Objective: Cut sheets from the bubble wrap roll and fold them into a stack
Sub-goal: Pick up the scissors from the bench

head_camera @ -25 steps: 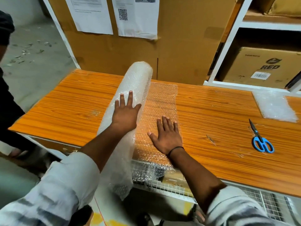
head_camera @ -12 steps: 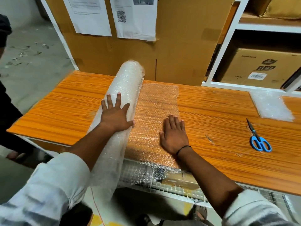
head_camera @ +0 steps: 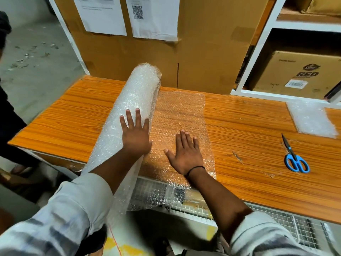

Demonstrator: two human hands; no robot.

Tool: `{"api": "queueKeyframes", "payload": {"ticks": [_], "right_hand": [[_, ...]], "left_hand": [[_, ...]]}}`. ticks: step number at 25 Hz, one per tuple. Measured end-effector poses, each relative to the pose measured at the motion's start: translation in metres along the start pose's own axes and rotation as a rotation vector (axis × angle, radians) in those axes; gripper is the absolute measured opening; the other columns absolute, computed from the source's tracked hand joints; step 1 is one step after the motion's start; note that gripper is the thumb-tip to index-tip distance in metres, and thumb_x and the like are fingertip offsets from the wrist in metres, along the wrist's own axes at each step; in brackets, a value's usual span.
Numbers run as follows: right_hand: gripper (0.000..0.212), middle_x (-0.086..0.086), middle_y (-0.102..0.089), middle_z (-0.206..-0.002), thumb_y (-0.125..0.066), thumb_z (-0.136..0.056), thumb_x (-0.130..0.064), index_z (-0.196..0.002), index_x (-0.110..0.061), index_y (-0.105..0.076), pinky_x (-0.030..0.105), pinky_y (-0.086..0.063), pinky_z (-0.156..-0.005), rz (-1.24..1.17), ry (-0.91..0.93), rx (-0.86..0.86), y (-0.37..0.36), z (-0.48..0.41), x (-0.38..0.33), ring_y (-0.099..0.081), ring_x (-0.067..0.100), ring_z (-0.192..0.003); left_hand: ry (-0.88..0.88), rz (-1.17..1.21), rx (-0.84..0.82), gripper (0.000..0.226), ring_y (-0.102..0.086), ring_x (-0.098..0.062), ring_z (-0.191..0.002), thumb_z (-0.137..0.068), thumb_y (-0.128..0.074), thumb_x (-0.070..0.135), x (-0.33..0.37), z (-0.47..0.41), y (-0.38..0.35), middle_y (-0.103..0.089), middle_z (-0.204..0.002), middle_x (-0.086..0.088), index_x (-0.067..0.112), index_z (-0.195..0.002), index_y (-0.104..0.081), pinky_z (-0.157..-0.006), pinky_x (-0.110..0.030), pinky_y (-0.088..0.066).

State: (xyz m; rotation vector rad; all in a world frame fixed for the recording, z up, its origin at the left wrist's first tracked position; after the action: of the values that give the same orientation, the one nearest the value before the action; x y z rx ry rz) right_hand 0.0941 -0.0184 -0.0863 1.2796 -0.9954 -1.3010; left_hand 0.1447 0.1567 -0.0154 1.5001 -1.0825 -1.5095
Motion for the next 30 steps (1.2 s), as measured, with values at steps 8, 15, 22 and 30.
{"api": "queueKeyframes", "payload": {"ticks": [8, 15, 22, 30], "right_hand": [[0.093, 0.006, 0.015, -0.171, -0.003, -0.097, -0.077, -0.164, -0.014, 0.005, 0.048, 0.009, -0.128, -0.026, -0.086, -0.011, 0.003, 0.017, 0.04, 0.016, 0.023, -0.158], [0.063, 0.025, -0.039, -0.15, -0.052, -0.098, -0.049, -0.147, -0.011, -0.039, 0.053, -0.033, -0.108, -0.189, -0.457, 0.243, 0.048, 0.01, 0.085, -0.038, 0.045, -0.135], [0.028, 0.023, -0.061, -0.126, -0.053, -0.098, -0.014, -0.123, -0.002, -0.057, 0.05, -0.043, -0.097, -0.243, -0.516, 0.226, 0.06, -0.018, 0.116, -0.054, 0.044, -0.121], [0.026, 0.03, -0.053, -0.124, -0.043, -0.099, 0.004, -0.121, 0.008, -0.055, 0.042, -0.04, -0.07, -0.301, -0.427, 0.268, 0.081, -0.009, 0.142, -0.06, 0.047, -0.097]], "left_hand": [[-0.087, 0.073, 0.011, 0.096, 0.022, -0.056, -0.149, -0.085, -0.046, 0.083, 0.039, 0.0, 0.007, 0.018, -0.168, -0.022, 0.033, -0.162, -0.019, -0.119, -0.07, 0.004], [-0.135, 0.099, -0.009, 0.078, 0.026, -0.057, -0.147, -0.086, -0.042, 0.085, 0.04, 0.0, 0.004, 0.021, -0.167, -0.024, 0.04, -0.149, -0.046, -0.118, -0.071, 0.008], [-0.12, 0.102, -0.013, 0.085, 0.028, -0.056, -0.147, -0.084, -0.039, 0.088, 0.039, 0.0, 0.004, 0.023, -0.166, -0.023, 0.04, -0.153, -0.04, -0.118, -0.071, 0.01], [-0.131, 0.131, 0.035, 0.095, 0.023, -0.057, -0.148, -0.08, -0.038, 0.092, 0.062, -0.006, 0.015, 0.017, -0.168, -0.024, 0.035, -0.156, -0.034, -0.118, -0.071, 0.007]]}}
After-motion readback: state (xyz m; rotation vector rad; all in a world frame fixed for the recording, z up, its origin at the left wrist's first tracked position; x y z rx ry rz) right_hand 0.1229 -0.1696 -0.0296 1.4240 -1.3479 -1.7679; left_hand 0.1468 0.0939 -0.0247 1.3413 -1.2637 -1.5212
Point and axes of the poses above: each hand's wrist, its own z-axis away from the middle knuckle, its own y-axis out of the back of the hand, x = y × z, the point moved 8 cm from there along -z, towards the middle knuckle
